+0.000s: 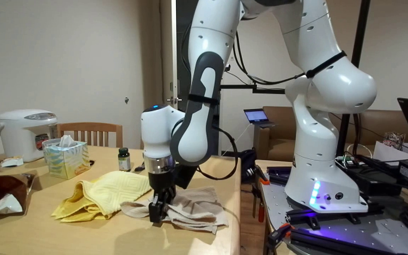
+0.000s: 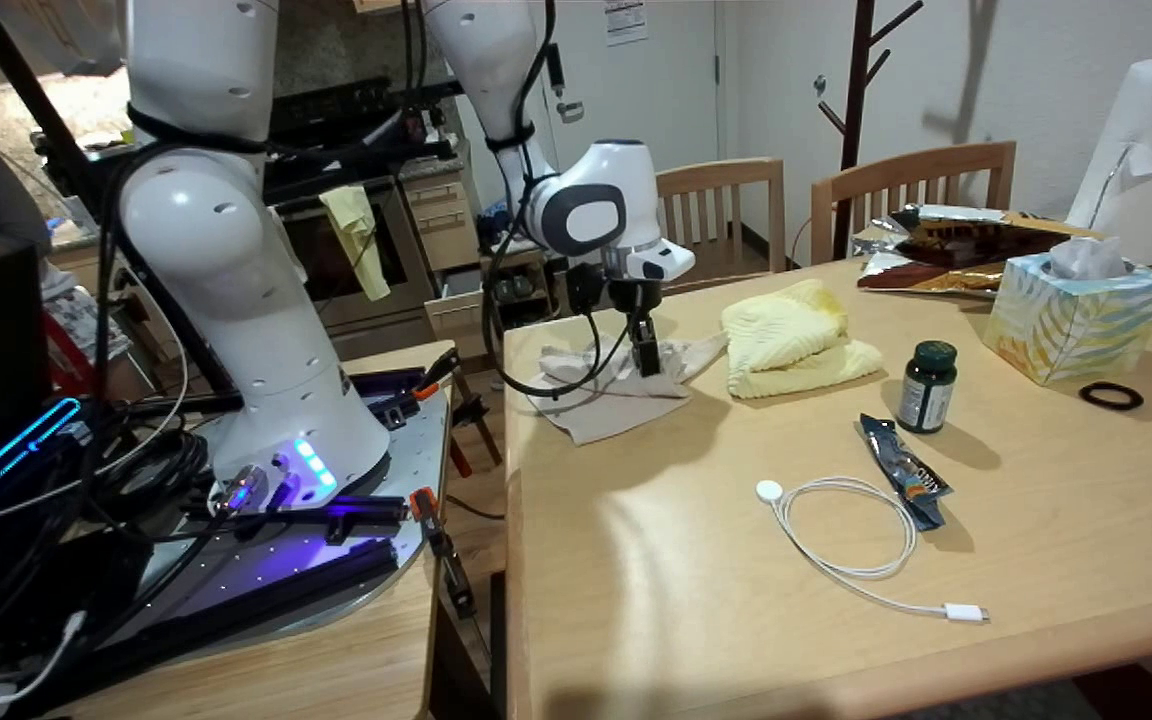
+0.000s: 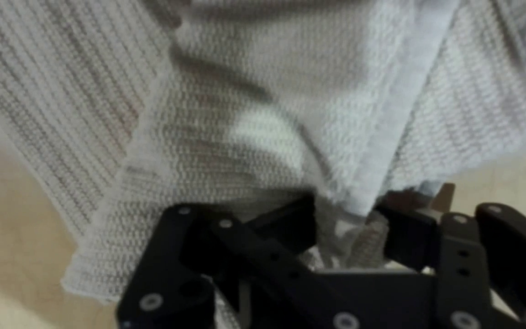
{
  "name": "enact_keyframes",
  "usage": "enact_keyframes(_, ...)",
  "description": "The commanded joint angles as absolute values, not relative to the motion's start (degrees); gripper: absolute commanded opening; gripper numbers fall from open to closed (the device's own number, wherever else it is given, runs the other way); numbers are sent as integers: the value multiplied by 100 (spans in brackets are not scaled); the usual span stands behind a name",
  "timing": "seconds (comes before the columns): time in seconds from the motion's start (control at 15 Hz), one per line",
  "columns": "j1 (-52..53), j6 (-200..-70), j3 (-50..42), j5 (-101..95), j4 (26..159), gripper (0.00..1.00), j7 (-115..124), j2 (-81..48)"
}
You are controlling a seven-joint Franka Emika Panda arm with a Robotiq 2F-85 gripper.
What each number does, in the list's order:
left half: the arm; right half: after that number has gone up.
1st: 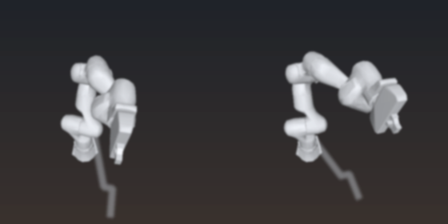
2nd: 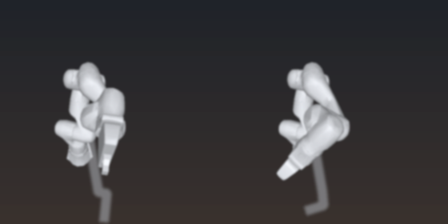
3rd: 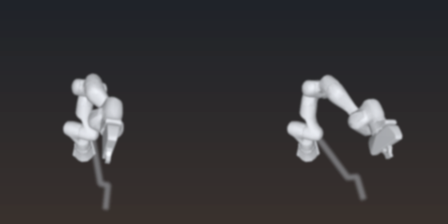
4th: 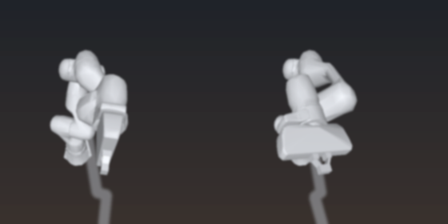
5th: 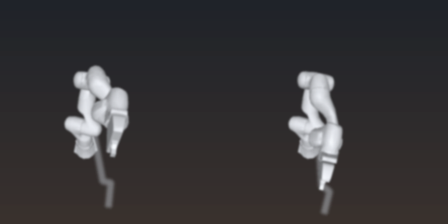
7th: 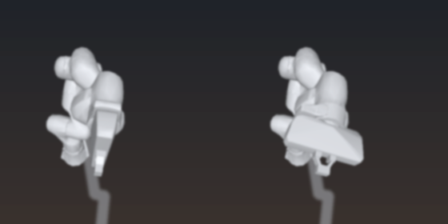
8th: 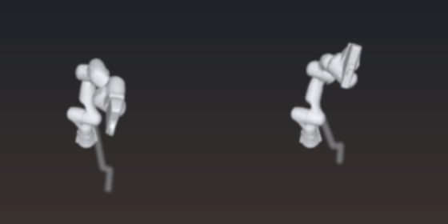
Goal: Use the white towel to wipe the table
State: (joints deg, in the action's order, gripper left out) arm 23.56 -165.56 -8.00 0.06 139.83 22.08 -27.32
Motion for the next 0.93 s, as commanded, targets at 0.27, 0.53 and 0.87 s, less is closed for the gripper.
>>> enact_keyframes(0.27,3543,-16491,-1772,-760,14758,0,3786,-1880)
enact_keyframes(0.53,3600,-16452,-1816,-958,15023,0,4227,-1584)
enact_keyframes(0.87,3438,-16401,-1870,-1484,15402,0,4737,-1129)
